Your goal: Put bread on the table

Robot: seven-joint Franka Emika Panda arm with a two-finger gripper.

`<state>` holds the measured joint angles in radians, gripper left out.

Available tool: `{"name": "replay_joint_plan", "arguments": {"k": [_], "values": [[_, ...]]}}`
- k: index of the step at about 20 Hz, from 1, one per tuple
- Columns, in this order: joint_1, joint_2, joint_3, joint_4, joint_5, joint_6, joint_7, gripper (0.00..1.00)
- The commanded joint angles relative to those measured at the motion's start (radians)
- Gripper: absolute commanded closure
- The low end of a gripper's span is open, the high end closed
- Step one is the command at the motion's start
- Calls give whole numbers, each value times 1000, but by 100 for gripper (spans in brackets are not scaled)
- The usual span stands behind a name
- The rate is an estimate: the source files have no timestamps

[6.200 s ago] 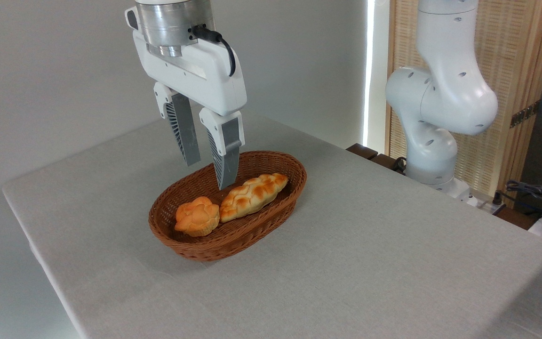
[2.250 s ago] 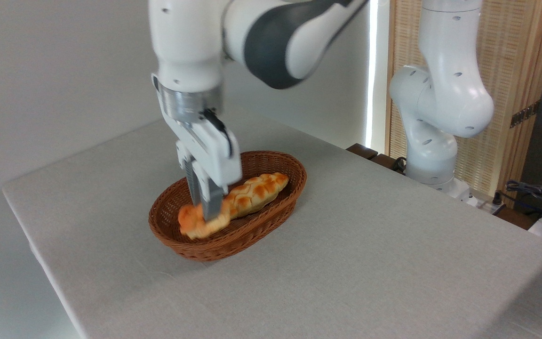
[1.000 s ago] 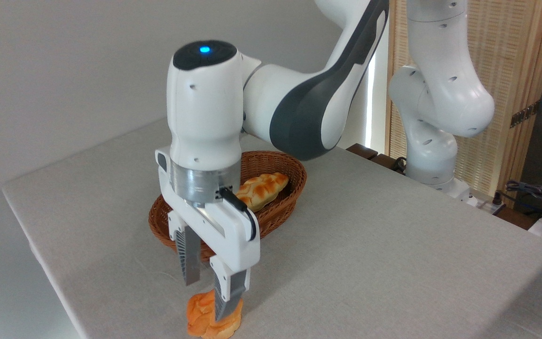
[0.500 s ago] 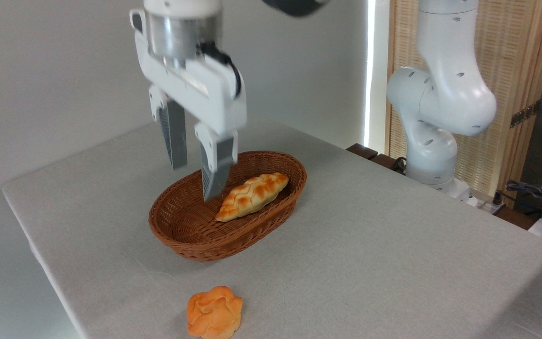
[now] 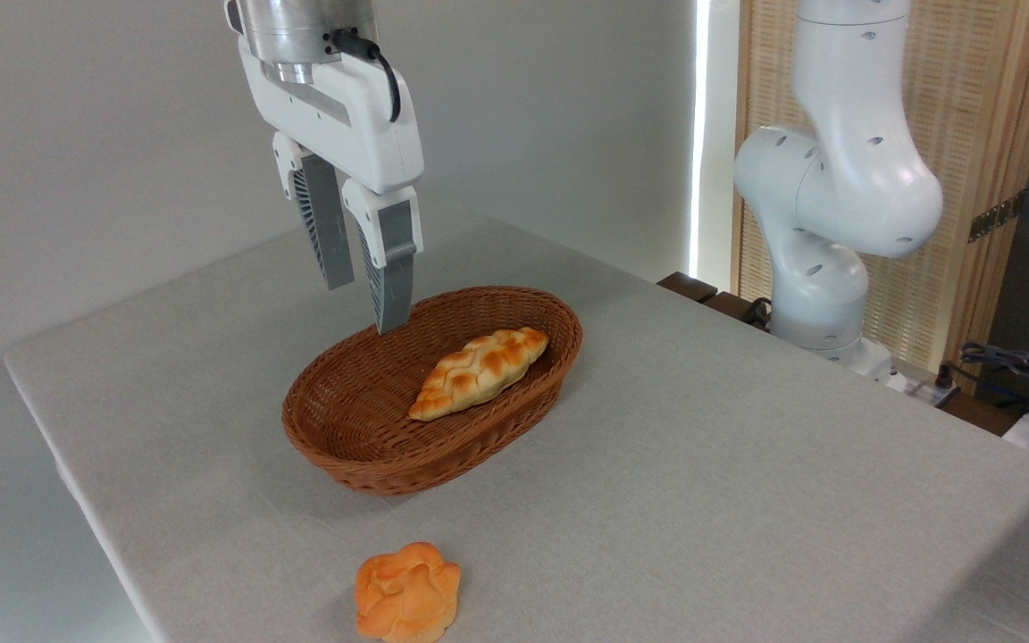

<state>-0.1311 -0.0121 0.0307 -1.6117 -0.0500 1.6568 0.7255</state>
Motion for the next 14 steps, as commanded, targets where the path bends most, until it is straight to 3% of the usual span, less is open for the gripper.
{"name": "replay_joint_plan", "arguments": {"k": [1, 14], "values": [[8, 4, -2, 15, 47, -28, -6, 0], [28, 6, 18, 19, 42, -57, -9, 0]]}}
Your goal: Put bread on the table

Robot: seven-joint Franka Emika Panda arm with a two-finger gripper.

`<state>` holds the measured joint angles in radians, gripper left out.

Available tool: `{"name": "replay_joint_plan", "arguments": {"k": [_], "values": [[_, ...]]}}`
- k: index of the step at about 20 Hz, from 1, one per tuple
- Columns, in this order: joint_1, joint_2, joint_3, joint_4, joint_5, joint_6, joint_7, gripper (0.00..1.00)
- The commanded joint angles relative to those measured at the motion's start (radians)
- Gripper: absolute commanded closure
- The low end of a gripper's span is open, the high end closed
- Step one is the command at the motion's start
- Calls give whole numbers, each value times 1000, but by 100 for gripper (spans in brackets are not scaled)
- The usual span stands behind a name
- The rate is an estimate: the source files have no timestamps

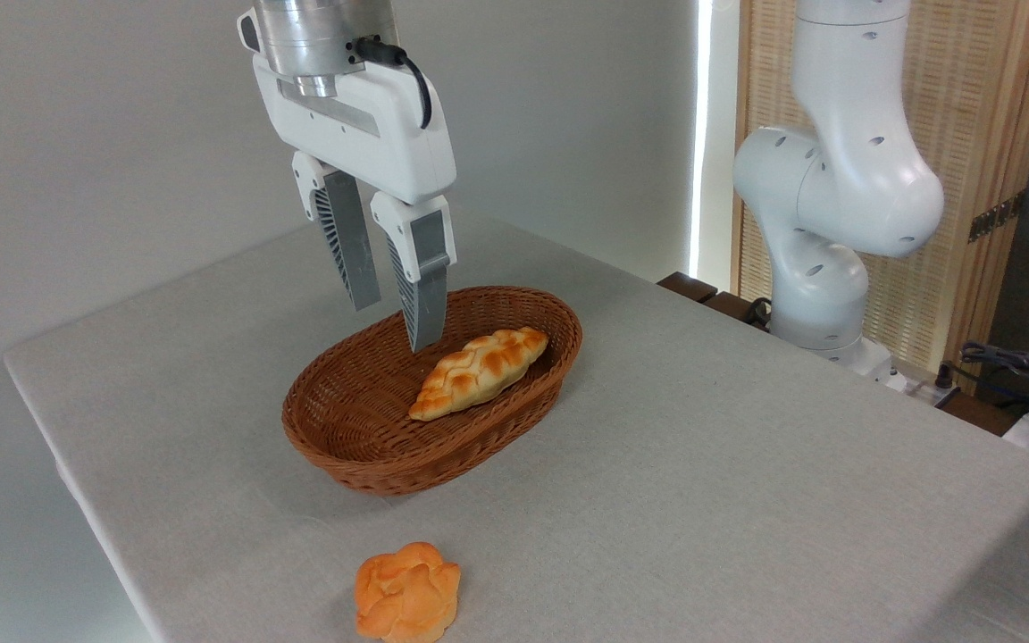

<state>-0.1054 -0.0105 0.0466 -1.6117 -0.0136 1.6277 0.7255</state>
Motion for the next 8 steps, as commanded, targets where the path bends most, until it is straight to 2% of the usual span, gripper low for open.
{"name": "replay_joint_plan", "arguments": {"k": [1, 8], "values": [[1, 4, 2, 19, 6, -28, -8, 0], [3, 3, 21, 19, 0, -28, -14, 0]]}}
